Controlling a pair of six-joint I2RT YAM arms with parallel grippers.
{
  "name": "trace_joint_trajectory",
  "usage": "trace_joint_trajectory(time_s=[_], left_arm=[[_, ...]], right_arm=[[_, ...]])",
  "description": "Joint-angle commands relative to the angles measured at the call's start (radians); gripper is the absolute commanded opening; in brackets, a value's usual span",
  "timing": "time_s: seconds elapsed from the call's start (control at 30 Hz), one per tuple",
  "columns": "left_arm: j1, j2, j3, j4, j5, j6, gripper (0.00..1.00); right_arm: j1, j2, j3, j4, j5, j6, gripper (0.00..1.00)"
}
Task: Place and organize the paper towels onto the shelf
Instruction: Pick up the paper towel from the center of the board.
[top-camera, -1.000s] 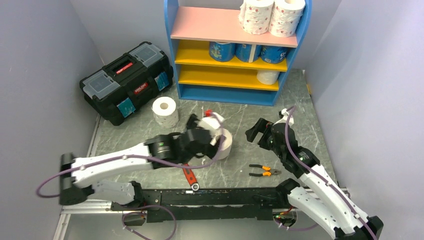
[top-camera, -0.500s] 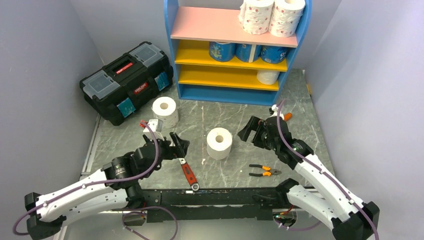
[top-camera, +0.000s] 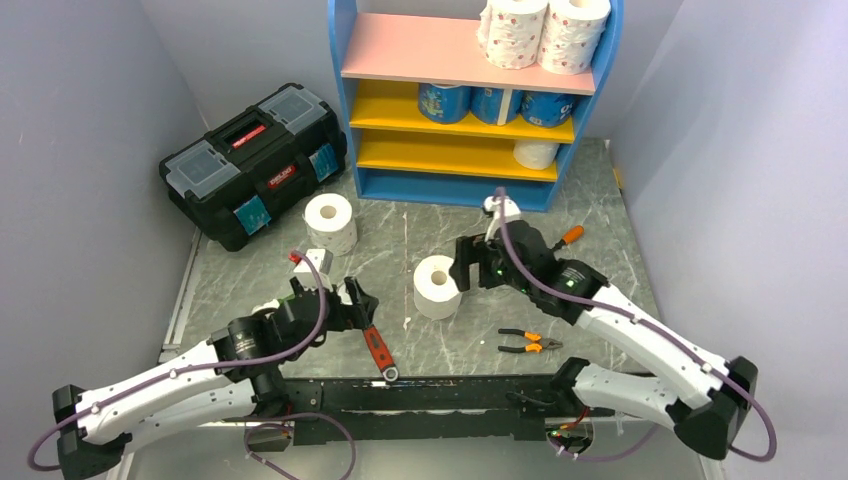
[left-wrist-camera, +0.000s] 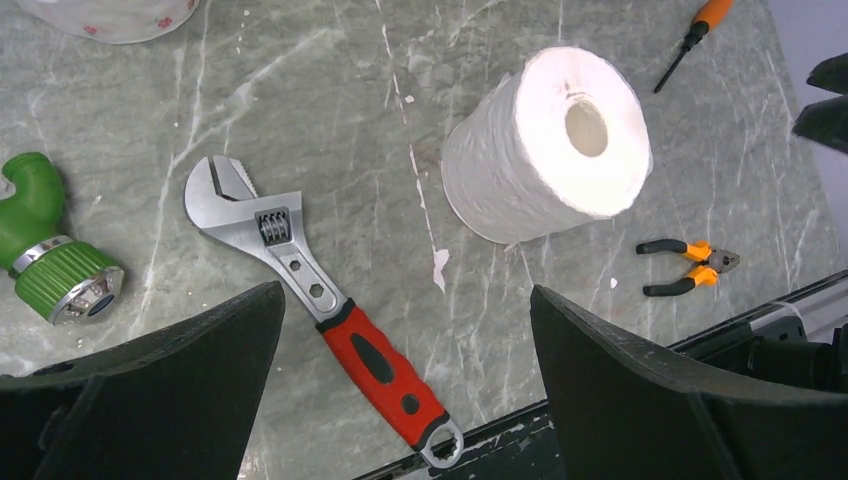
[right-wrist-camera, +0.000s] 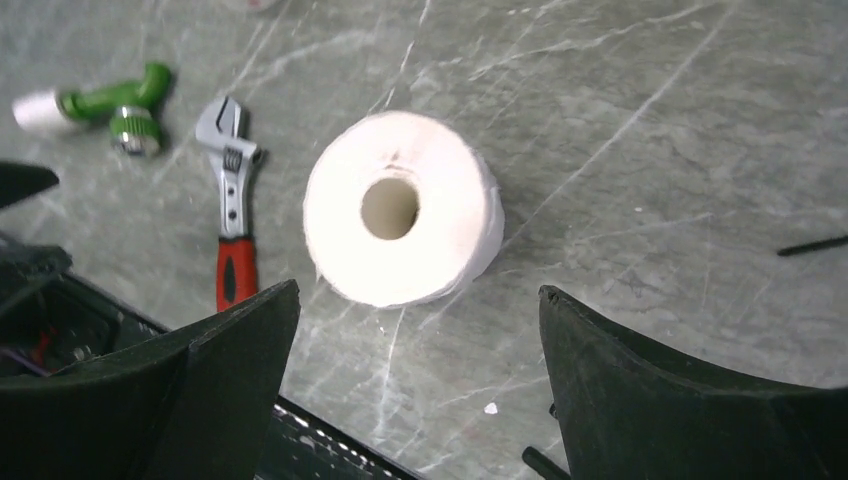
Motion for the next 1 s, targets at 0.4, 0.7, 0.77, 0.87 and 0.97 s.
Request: trace_joint_trajectory(time_s=[0.4,0.7,0.77,0.87,0.97], left_arm=[[0.004,-0.096,-0.069,-0.028,0.021,-0.024,0.99],[0.004,-0.084,-0.076,-0.039,0.02,-0.033,0.99],[0.003,-0.079,-0.075,-0.043,0.023,-0.04,0.99],[0.003,-0.073,-0.071,-0.044,0.023,-0.039,0.99],[0.004,-0.07,-0.07,-0.041,0.022,-0.038,1.0]], right_arm=[[0.196,0.4,0.227,-0.036,-0.065,-0.271,0.71],[0.197,0.457,0.212,0.038,-0.073,-0.258,0.68],[0.197,0.459,0.2,0.064,-0.064,-0.255,0.67],[0.196,0.474,0.196,0.077,-0.056,-0.258,0.66],[0.196,0.497,0.195,0.081,-0.047,-0.263,0.65]])
